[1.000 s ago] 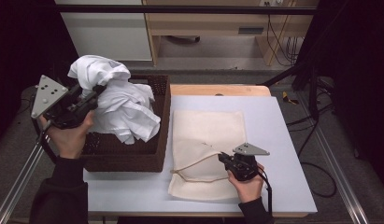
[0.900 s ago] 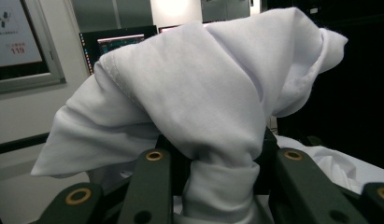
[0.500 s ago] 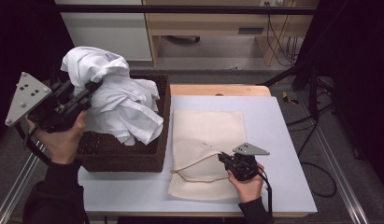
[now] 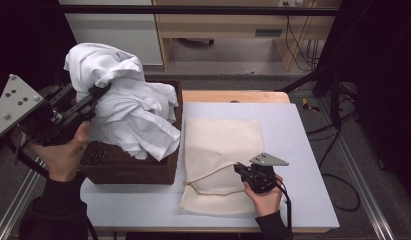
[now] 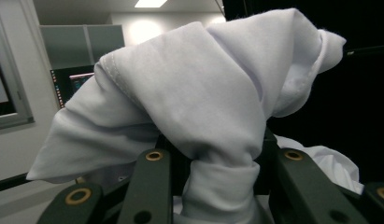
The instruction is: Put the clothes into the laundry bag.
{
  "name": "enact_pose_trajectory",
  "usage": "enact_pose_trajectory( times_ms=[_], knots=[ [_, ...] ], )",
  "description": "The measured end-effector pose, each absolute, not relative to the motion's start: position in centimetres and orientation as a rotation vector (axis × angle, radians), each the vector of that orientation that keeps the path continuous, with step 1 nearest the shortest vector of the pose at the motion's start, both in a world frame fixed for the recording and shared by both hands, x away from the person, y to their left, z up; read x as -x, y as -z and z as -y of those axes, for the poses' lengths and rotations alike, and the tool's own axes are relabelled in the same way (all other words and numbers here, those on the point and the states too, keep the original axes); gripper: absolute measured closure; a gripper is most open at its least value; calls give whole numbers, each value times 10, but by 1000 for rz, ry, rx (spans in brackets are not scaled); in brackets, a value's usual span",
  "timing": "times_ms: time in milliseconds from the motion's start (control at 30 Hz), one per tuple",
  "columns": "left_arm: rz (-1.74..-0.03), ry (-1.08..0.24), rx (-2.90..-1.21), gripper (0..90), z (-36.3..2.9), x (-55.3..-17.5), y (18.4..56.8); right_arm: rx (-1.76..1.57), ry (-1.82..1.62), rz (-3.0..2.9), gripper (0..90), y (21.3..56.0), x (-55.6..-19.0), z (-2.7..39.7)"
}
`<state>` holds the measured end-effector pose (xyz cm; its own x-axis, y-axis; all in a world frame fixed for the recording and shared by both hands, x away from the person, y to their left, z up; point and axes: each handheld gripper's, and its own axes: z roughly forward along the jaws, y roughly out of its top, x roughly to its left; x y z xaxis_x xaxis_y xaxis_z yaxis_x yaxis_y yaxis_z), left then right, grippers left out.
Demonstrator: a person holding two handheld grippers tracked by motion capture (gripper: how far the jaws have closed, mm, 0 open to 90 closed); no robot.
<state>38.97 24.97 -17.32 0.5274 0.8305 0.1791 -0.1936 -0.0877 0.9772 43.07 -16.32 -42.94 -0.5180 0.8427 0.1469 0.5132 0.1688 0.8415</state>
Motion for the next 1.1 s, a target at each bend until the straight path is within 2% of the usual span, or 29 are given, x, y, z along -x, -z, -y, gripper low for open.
enact_pose_trajectory(
  times_ms=[800,1100],
  knots=[
    [-385,-733,-1509,680,-185,-362,171,-1335,-1279,-2052,872,440,-444,176],
    [-334,-630,-1529,680,-173,-350,175,-1352,-1263,-2035,872,446,-450,179]
  ],
)
